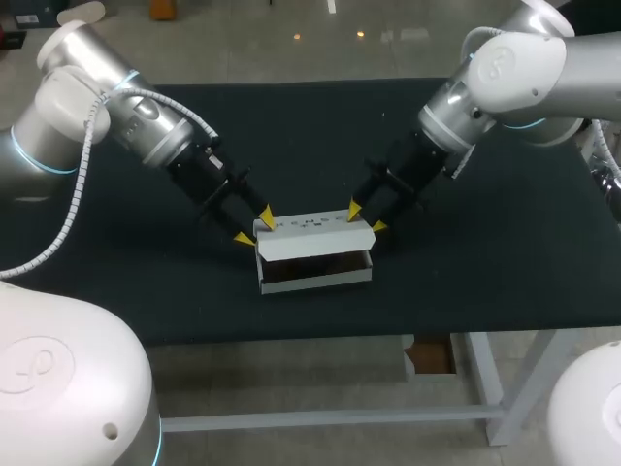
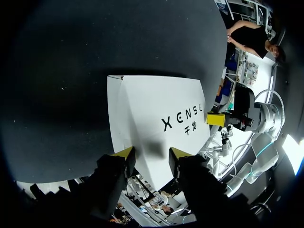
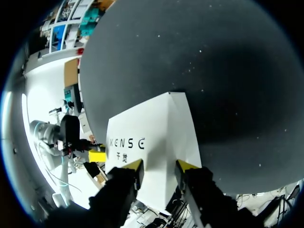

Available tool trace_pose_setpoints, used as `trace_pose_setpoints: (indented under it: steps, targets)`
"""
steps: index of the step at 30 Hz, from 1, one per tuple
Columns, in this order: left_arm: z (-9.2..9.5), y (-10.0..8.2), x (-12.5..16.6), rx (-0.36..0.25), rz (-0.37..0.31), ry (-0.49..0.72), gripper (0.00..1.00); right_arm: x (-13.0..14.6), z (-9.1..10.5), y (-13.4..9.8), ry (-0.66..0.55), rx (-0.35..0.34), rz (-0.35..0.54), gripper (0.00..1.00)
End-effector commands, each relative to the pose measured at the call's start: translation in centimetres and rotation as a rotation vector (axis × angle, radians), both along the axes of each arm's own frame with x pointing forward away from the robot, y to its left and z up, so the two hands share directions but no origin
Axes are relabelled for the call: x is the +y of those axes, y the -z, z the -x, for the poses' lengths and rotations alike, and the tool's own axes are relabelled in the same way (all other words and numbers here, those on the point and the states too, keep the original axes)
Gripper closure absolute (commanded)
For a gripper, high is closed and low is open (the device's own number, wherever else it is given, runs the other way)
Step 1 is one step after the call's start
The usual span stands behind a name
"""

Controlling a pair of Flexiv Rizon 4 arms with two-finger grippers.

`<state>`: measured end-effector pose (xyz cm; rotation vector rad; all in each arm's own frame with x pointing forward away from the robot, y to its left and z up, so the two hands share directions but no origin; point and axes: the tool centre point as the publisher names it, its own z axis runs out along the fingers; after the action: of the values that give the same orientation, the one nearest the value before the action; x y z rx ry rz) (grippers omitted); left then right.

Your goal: Assemble the packaging by folding the flat box into shape, placing the metal phone stand inside, and closing the box properly

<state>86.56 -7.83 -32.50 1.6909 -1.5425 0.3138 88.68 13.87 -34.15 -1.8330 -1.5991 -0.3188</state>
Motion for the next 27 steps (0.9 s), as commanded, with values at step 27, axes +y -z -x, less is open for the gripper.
trace_pose_setpoints:
  steps: [27]
  targets:
    - [-1.29,-0.73,-0.06,0.1,0.037,0.055,0.53,0.59,-1.04,-0.94,-0.032,0.102,-0.05,0.56]
